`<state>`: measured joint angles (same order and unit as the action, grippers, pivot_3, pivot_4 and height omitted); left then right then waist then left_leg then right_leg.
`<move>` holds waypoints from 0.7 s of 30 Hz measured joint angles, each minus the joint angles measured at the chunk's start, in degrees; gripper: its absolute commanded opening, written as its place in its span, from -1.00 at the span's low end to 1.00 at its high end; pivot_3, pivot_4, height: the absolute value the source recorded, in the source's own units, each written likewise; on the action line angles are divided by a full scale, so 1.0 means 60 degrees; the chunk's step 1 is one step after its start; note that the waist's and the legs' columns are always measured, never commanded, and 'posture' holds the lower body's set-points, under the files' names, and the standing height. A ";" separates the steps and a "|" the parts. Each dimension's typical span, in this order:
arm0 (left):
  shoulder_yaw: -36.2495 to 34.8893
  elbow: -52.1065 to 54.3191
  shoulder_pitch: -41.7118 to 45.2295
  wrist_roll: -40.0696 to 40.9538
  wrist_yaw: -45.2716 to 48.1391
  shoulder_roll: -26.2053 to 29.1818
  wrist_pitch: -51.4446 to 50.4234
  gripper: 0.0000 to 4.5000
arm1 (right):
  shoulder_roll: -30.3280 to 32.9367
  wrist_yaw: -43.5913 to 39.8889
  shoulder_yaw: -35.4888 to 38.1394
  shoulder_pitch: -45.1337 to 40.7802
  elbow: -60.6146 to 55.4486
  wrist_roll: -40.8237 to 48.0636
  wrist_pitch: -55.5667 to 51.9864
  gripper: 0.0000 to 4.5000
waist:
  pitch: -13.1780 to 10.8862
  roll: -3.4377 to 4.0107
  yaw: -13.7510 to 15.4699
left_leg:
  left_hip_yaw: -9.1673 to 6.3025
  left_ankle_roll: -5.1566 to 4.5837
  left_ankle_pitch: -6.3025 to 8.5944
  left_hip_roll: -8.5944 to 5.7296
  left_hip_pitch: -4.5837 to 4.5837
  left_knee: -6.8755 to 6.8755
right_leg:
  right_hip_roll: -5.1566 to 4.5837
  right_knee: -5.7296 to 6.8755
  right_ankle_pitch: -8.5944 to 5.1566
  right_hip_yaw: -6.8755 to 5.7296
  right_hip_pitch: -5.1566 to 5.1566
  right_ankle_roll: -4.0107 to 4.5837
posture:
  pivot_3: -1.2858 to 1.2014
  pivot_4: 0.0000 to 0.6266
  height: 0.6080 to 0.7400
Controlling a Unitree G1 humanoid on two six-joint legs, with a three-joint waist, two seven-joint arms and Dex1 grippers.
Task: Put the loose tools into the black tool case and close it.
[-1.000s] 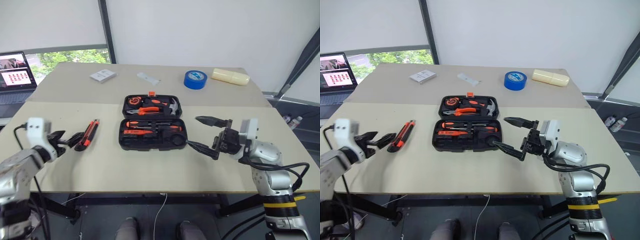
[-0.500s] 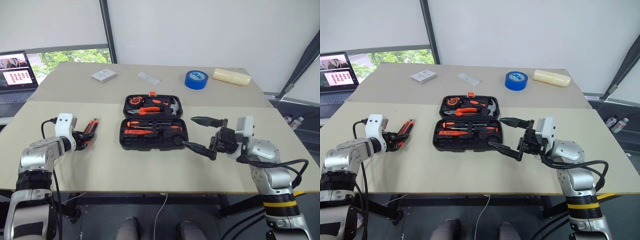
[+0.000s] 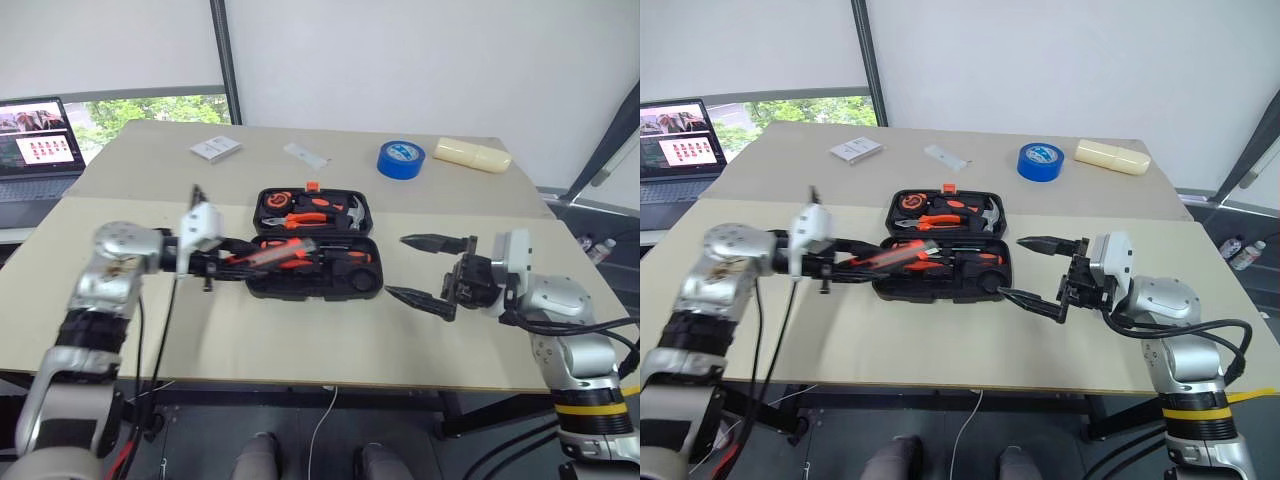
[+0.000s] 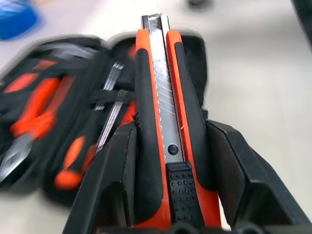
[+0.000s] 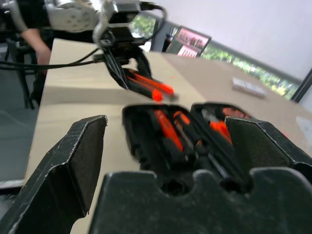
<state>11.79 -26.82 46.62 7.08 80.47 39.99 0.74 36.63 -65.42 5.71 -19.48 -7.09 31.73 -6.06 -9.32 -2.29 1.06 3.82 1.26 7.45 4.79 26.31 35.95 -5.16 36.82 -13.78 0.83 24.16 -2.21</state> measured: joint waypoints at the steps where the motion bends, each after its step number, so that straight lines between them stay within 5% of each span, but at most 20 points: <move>1: 0.0264 -0.0262 0.0215 -0.0383 -0.0124 -0.0223 0.0233 -0.24 | 0.0004 0.0009 0.0005 0.0050 -0.0021 0.0011 -0.0054 1.00 | 0.0000 0.0000 -0.0034 | -0.0001 -0.0003 -0.0001 0.0000 0.0002 0.0000 | 0.0003 -0.0001 0.0001 0.0004 0.0002 -0.0001 | 0.03 -0.52 1.00; 7: 0.0842 -0.1554 0.0808 -0.1481 -0.1020 -0.1263 0.1150 -0.24 | -0.0011 0.0314 0.0017 0.0372 -0.0524 0.0033 -0.0146 1.00 | -0.0001 0.0000 -0.0123 | -0.0011 -0.0012 0.0002 0.0000 0.0004 -0.0004 | 0.0011 0.0009 -0.0008 0.0010 0.0009 -0.0014 | 0.03 -0.52 1.00; 19: 0.1061 -0.2703 0.1205 -0.2197 -0.0976 -0.1386 0.2418 -0.24 | -0.0011 0.0710 0.0229 0.0711 -0.0817 0.0156 -0.0206 1.00 | -0.0002 0.0000 -0.0067 | -0.0012 -0.0012 0.0001 -0.0003 0.0005 0.0007 | 0.0007 0.0007 -0.0008 0.0008 0.0002 -0.0016 | 0.03 -0.52 1.00; 21: 0.1135 -0.2802 0.1303 -0.2315 -0.0890 -0.1345 0.2655 0.20 | -0.0011 0.0717 0.0233 0.0711 -0.0816 0.0156 -0.0205 1.00 | -0.0002 0.0000 -0.0076 | -0.0013 -0.0012 0.0001 -0.0003 0.0005 0.0006 | 0.0007 0.0007 -0.0008 0.0009 0.0002 -0.0016 | 0.03 -0.52 1.00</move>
<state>18.60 -43.63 54.44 -6.81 75.13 31.92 16.67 36.57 -61.12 7.10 -15.22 -11.98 32.67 -7.29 -9.33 -2.29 0.60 3.74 1.19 7.46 4.77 26.34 35.98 -5.12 36.86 -13.83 0.88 24.17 -2.31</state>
